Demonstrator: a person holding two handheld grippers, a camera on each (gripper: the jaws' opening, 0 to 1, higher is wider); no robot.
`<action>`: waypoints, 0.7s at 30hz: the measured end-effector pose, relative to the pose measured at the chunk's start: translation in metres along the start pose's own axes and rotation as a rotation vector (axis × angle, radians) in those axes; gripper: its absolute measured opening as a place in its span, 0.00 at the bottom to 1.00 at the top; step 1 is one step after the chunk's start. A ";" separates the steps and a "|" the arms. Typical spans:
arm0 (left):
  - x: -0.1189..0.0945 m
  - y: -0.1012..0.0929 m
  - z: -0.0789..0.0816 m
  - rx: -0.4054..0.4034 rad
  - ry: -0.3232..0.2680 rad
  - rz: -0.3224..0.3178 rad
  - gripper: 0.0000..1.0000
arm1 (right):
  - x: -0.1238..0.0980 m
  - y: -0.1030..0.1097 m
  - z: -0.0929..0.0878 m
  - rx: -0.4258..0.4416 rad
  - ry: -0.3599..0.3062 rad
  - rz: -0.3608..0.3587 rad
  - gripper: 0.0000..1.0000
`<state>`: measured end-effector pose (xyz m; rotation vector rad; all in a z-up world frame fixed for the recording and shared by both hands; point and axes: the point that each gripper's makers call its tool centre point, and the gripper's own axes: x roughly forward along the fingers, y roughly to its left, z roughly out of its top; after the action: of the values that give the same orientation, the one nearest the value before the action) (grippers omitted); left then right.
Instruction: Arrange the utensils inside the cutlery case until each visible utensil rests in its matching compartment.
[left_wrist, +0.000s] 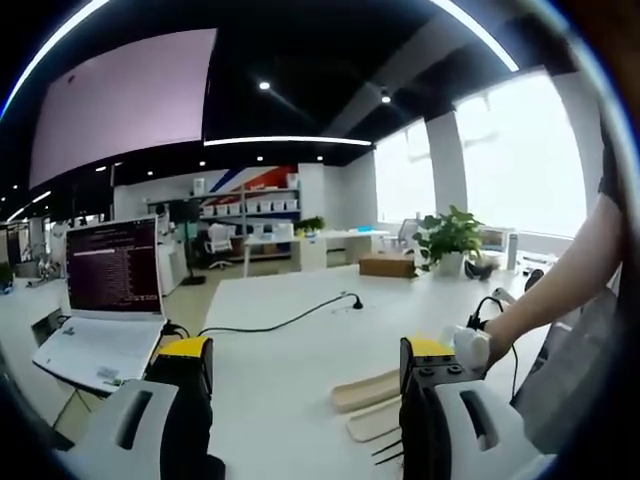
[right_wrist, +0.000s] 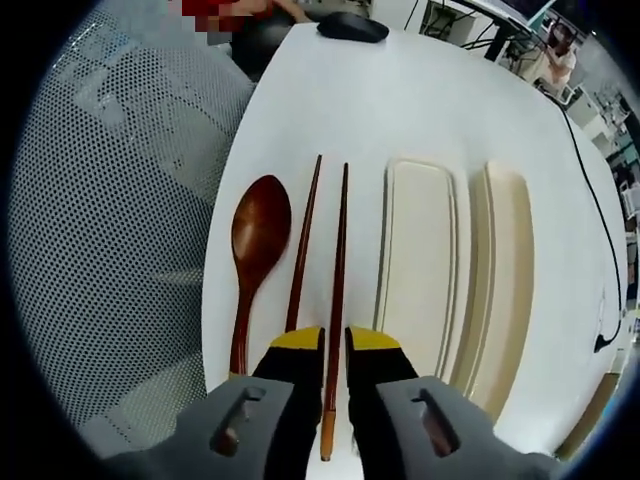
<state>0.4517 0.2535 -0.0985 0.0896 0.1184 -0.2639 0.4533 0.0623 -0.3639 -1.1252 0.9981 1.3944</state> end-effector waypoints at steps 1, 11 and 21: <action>0.000 0.000 0.000 0.000 0.003 0.000 0.78 | 0.000 0.000 0.000 -0.004 0.003 0.001 0.04; 0.001 -0.002 -0.002 0.007 0.014 -0.004 0.78 | 0.001 -0.001 0.001 0.002 0.007 0.013 0.02; 0.001 -0.001 -0.001 0.006 0.008 0.002 0.78 | 0.000 -0.001 0.001 0.035 -0.022 0.027 0.00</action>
<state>0.4525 0.2525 -0.0995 0.0971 0.1258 -0.2622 0.4544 0.0636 -0.3641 -1.0722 1.0213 1.4031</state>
